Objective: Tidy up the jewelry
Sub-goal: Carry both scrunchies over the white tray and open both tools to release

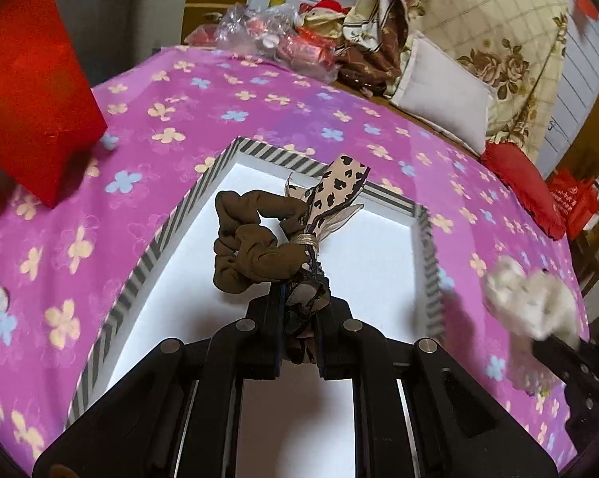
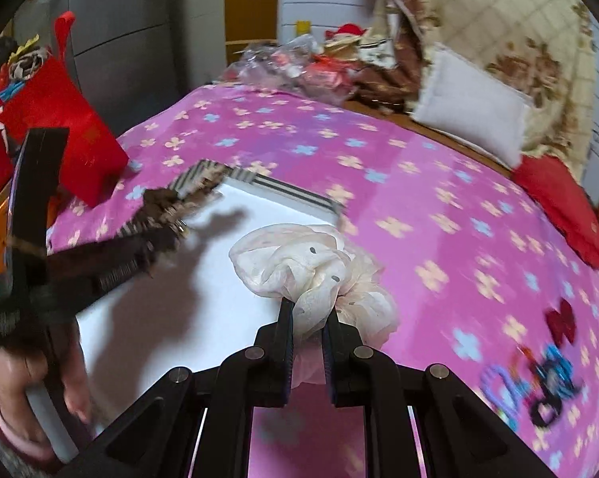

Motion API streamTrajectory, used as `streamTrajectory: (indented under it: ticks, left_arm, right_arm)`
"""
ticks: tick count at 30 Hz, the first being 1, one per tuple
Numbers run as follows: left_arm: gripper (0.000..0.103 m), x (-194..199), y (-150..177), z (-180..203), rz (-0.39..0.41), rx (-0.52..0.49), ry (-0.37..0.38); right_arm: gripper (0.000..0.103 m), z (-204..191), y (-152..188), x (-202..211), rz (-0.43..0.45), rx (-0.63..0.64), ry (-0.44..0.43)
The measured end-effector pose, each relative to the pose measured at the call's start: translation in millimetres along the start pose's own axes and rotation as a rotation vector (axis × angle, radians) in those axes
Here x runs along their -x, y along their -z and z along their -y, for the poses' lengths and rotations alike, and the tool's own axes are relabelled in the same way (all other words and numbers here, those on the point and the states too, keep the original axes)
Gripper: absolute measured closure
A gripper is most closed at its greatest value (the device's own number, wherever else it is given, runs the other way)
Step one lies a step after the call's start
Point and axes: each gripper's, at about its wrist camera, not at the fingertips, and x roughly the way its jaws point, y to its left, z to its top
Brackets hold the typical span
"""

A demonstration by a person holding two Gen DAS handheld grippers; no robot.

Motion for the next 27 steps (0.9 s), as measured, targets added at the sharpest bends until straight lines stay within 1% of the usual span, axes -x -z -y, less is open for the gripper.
streamTrajectory:
  ticks: [2,7,11,14,15,17,18,19,22,24,25,26,27]
  left_arm:
    - [0.093,-9,-4,-7,-0.016,0.021,0.017]
    - [0.092,-24,-7,-26,-0.034,0.056,0.007]
    - [0.092,-38,-7,-35,-0.072,0.094,0.030]
    - [0.091,-42,-8,-40,-0.078,0.116,0.026]
    - [0.090,-42,-9,-42,-0.080,0.122,0.027]
    - [0.086,-41,-9,-42,-0.078,0.129,0.035]
    - [0.078,-40,-9,-43,-0.076,0.132,0.038]
    - [0.069,-38,-9,-43,-0.072,0.136,0.042]
    - [0.057,-34,-10,-45,-0.068,0.157,0.076]
    - [0.054,-30,-11,-46,-0.060,0.170,0.095]
    - [0.053,-28,-12,-46,-0.056,0.175,0.107]
    - [0.053,-25,-13,-47,-0.052,0.180,0.121]
    - [0.053,-22,-14,-47,-0.047,0.184,0.135]
  right_arm:
    - [0.091,-12,-17,-23,-0.019,-0.005,-0.020]
    - [0.091,-22,-49,-81,-0.083,-0.050,-0.056]
    - [0.091,-17,-56,-118,-0.149,-0.103,-0.091]
    - [0.091,-12,-56,-132,-0.174,-0.150,-0.126]
    - [0.091,-11,-55,-134,-0.177,-0.165,-0.138]
    - [0.082,-11,-55,-134,-0.178,-0.178,-0.164]
    - [0.069,-11,-55,-132,-0.173,-0.178,-0.176]
    - [0.061,-11,-56,-130,-0.164,-0.176,-0.177]
    - [0.059,-11,-57,-114,-0.128,-0.167,-0.169]
    - [0.059,-8,-53,-95,-0.101,-0.161,-0.168]
    - [0.058,-6,-49,-87,-0.089,-0.156,-0.151]
    - [0.056,-4,-42,-79,-0.077,-0.147,-0.110]
    - [0.052,-3,-35,-73,-0.072,-0.137,-0.062]
